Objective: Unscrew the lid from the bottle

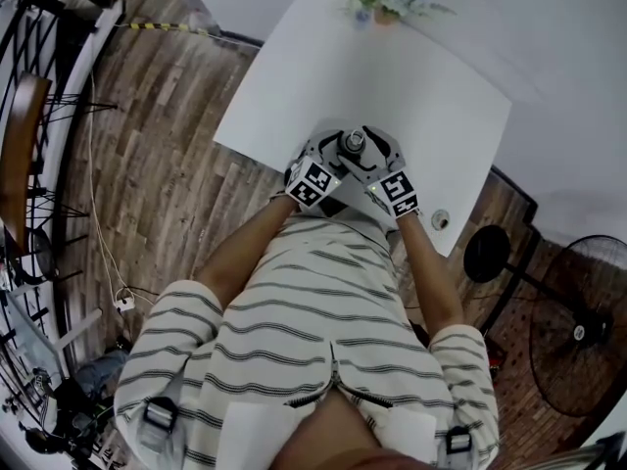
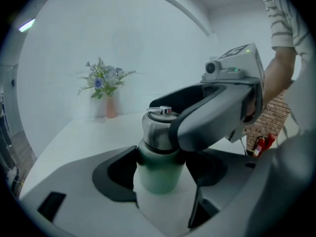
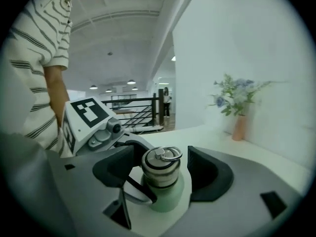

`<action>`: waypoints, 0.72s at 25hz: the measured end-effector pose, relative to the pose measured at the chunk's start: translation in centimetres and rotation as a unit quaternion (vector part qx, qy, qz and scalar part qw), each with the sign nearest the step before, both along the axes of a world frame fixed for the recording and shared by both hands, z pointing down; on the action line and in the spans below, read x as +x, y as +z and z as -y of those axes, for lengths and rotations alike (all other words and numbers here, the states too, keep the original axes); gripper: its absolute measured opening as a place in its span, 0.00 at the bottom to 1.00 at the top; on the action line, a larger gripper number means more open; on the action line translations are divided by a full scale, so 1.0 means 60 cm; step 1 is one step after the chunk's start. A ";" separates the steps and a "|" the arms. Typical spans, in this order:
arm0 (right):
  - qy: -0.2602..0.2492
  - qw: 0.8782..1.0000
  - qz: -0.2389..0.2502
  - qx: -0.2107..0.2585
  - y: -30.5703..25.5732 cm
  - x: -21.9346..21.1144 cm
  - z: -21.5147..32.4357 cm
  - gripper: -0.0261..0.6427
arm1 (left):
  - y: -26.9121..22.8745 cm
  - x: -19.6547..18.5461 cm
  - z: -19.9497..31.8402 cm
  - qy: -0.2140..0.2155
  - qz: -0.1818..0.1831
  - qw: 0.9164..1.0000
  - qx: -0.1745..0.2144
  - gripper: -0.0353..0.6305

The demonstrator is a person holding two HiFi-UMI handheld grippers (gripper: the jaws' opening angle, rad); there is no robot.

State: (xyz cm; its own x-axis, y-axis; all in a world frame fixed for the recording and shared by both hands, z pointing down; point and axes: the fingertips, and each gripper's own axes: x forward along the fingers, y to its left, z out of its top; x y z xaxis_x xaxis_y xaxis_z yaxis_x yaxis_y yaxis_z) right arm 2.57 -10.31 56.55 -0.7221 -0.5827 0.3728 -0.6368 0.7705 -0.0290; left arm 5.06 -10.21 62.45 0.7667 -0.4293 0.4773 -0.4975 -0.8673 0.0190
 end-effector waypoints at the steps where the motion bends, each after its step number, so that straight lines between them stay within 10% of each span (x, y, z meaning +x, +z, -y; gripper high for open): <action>1: 0.037 0.999 0.008 0.001 -0.001 0.004 0.000 0.54 | 0.000 0.000 -0.001 0.000 0.000 1.000 -0.001 0.51; 9: 0.195 0.980 0.026 0.011 0.009 0.012 -0.002 0.51 | -0.003 -0.001 -0.002 -0.004 -0.002 1.000 -0.003 0.51; 18: 0.208 0.978 -0.007 0.029 0.017 0.010 0.011 0.41 | 0.000 -0.001 -0.002 -0.003 0.000 1.000 -0.004 0.51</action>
